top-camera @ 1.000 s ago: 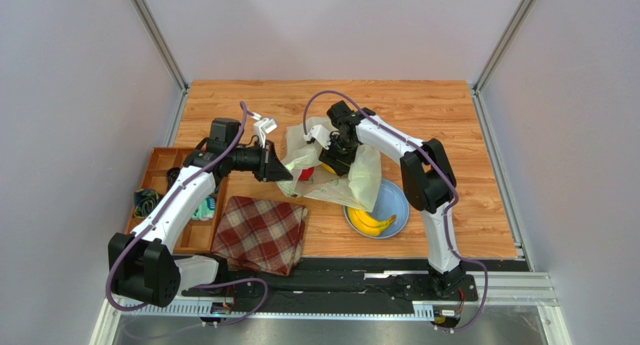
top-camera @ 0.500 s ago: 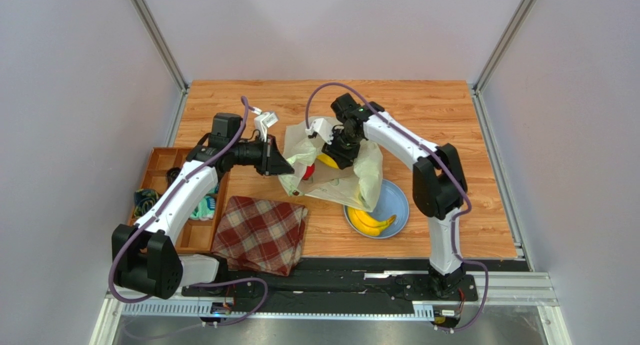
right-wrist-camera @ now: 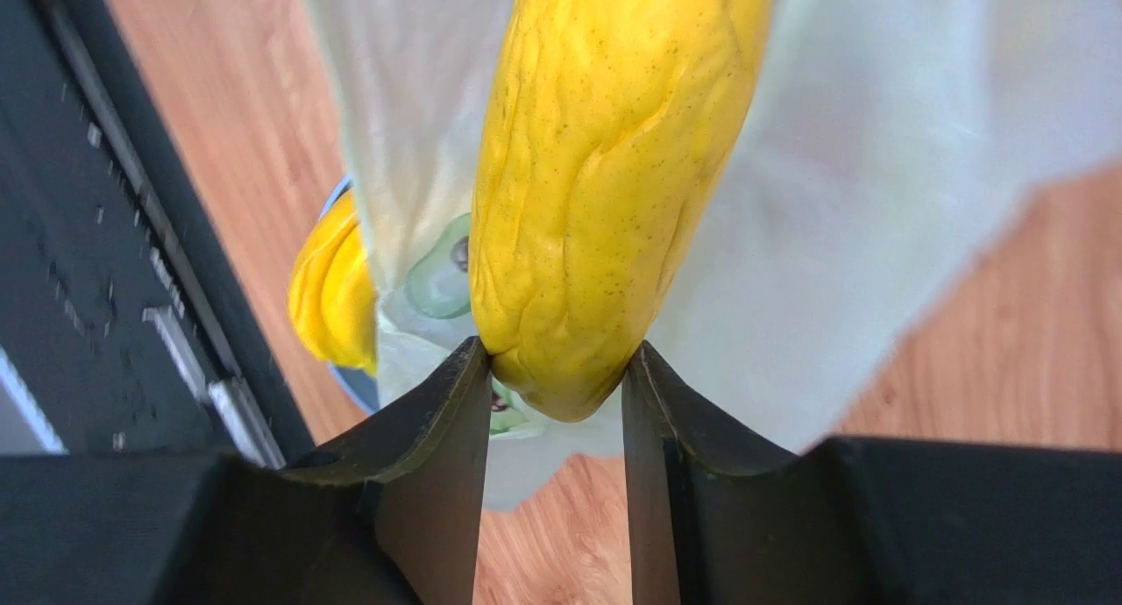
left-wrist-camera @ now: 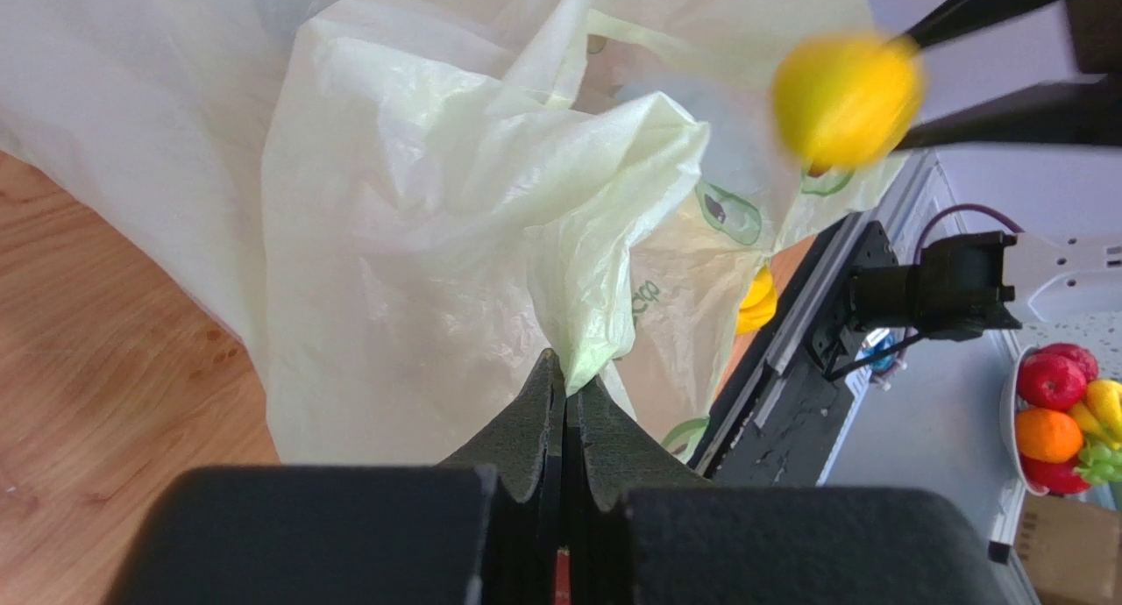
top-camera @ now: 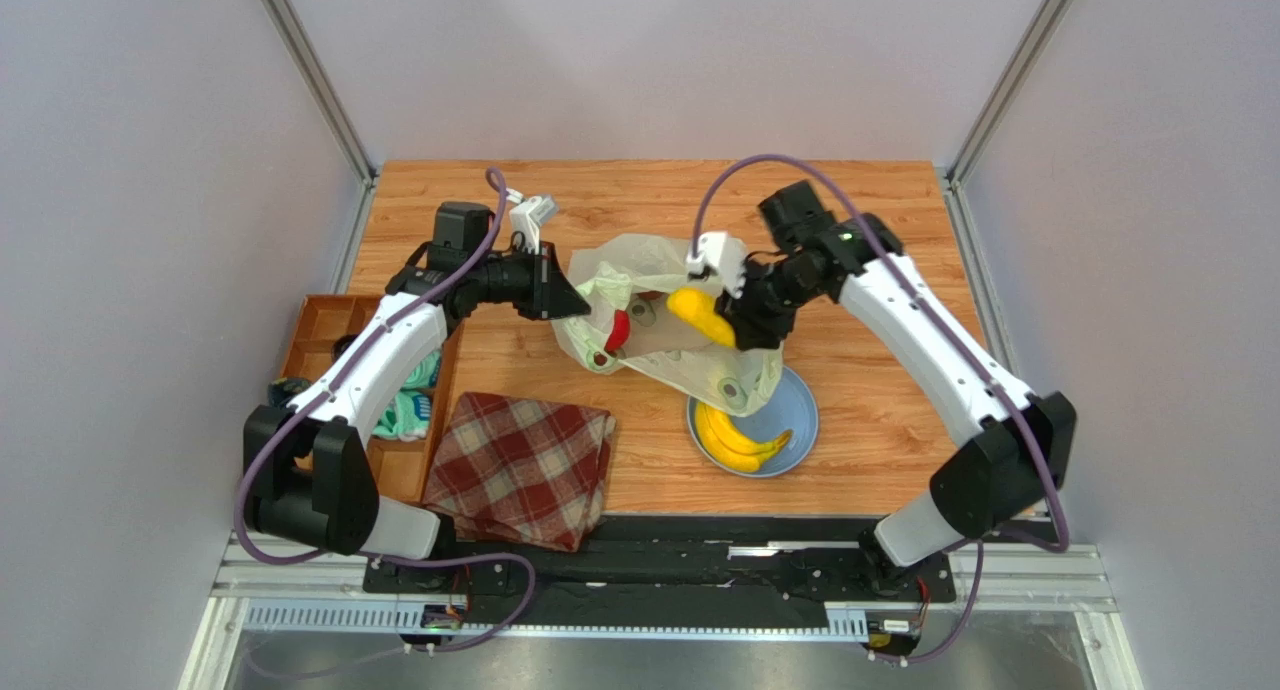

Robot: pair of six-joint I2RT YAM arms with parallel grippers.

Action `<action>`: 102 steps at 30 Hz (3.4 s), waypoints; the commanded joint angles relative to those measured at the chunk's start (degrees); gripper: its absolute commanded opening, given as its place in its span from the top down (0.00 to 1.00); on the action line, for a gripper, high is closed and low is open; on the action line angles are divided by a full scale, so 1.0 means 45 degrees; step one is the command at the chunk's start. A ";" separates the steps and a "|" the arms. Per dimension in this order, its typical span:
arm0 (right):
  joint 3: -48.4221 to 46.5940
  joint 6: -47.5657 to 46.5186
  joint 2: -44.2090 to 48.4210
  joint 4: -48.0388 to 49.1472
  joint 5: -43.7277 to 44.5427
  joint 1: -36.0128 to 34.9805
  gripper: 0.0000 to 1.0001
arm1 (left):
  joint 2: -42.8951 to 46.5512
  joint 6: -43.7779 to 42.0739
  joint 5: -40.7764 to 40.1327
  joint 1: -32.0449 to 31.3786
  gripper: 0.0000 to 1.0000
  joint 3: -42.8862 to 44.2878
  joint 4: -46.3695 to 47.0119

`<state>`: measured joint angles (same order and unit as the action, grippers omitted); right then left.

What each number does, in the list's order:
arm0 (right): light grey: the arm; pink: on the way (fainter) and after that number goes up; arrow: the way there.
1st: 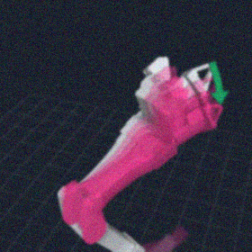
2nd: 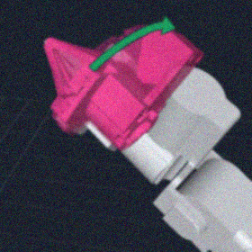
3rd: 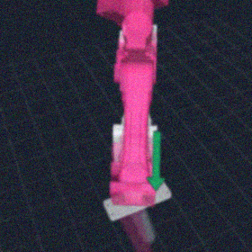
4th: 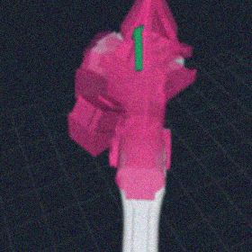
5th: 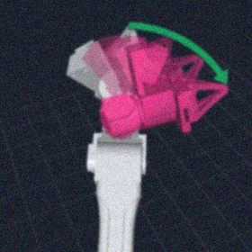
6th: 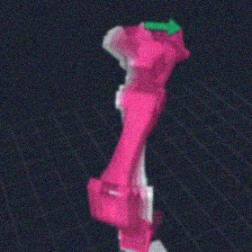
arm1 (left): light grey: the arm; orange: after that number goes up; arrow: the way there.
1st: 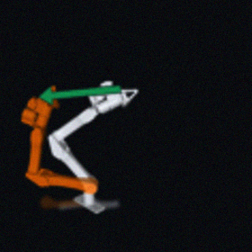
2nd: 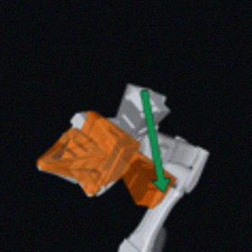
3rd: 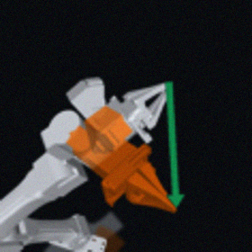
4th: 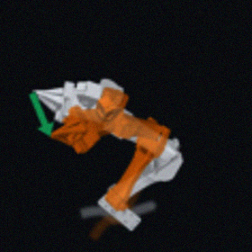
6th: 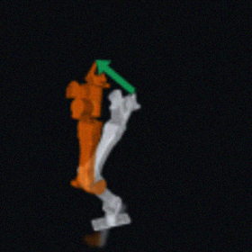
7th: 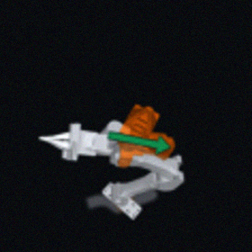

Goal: Take the fake fruits out of the plastic bag
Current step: Take out the fake fruit from the plastic bag, then place the fake fruit on the plate, then adjust the plastic bag at the center of the board.

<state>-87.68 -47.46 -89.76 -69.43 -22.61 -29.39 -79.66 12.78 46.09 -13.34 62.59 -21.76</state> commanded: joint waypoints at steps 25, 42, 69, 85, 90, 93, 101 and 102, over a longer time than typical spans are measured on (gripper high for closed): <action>0.4700 0.1212 -0.0073 0.1737 0.0591 0.3896 0.77 | -0.0522 0.0091 -0.0221 0.0094 1.00 0.0682 0.0128; 0.3567 0.2011 -0.2066 0.0333 -0.0050 0.2331 0.67 | -0.0423 0.0227 -0.0202 0.0094 1.00 0.0311 0.0382; -0.5571 0.0012 -0.2789 -0.5199 -0.1654 0.3329 0.10 | -0.0482 0.0403 -0.0124 0.0094 1.00 0.0388 0.0753; -0.3813 0.1717 -0.5300 0.0076 0.0778 -0.0403 0.79 | -0.0521 0.2686 0.0188 0.0133 1.00 0.0604 0.1709; -0.4810 0.3512 -0.6810 0.1949 0.4978 0.0142 0.96 | -0.0014 0.2748 0.0305 0.0153 1.00 0.0213 0.1964; -0.5729 0.3847 -0.7612 0.2108 0.6290 0.0787 1.00 | 0.0279 0.2571 0.0579 0.0153 1.00 -0.0060 0.2023; -0.5498 0.3906 -0.7321 0.2888 0.6060 0.1179 0.99 | 0.0494 0.2474 0.0989 0.0133 1.00 -0.0743 0.2140; -0.5245 0.3907 -0.7165 0.3199 0.6253 0.1159 0.99 | 0.0514 0.2474 0.1067 0.0133 1.00 -0.0764 0.2121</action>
<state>-112.03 -31.66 -125.60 -59.64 3.25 -22.74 -79.26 23.94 48.40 -13.04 59.94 -14.04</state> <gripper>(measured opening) 0.007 0.008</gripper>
